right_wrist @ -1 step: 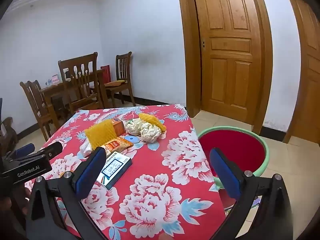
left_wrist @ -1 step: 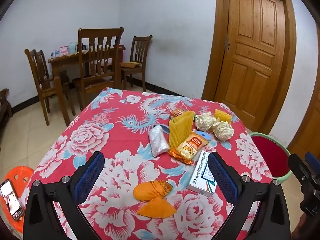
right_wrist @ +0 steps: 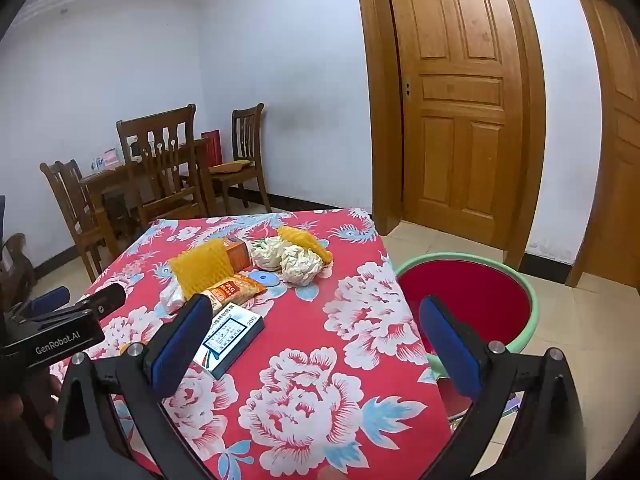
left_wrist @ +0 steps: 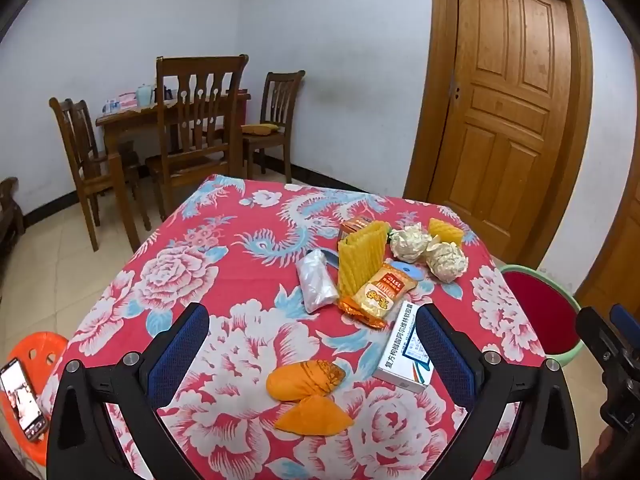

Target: Collect trash

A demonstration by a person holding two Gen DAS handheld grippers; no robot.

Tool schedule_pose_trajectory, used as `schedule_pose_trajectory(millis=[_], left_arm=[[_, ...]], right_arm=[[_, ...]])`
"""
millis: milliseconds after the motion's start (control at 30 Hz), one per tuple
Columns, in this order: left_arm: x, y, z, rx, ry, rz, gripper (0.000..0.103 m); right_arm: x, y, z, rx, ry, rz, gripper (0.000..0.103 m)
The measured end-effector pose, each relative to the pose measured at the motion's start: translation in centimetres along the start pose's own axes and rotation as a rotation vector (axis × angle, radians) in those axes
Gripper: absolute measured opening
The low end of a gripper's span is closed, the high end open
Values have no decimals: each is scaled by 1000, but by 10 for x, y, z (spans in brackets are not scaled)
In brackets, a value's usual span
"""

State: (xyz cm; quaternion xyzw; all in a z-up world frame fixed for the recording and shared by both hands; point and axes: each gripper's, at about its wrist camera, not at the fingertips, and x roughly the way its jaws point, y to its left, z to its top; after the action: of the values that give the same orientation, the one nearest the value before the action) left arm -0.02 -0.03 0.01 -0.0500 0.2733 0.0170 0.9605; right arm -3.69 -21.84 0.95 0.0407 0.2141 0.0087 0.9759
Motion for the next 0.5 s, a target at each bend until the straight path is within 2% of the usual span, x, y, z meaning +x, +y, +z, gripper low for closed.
schedule_pose_trajectory(millis=[267,500], left_arm=[[-5,-1,-2,-9,-2,-4,102],[3,1,-2,-11,12,-5,102]], right_arm=[[1,1,0,6,26,2,102],[-1,-1,1,3,13,-1,102]])
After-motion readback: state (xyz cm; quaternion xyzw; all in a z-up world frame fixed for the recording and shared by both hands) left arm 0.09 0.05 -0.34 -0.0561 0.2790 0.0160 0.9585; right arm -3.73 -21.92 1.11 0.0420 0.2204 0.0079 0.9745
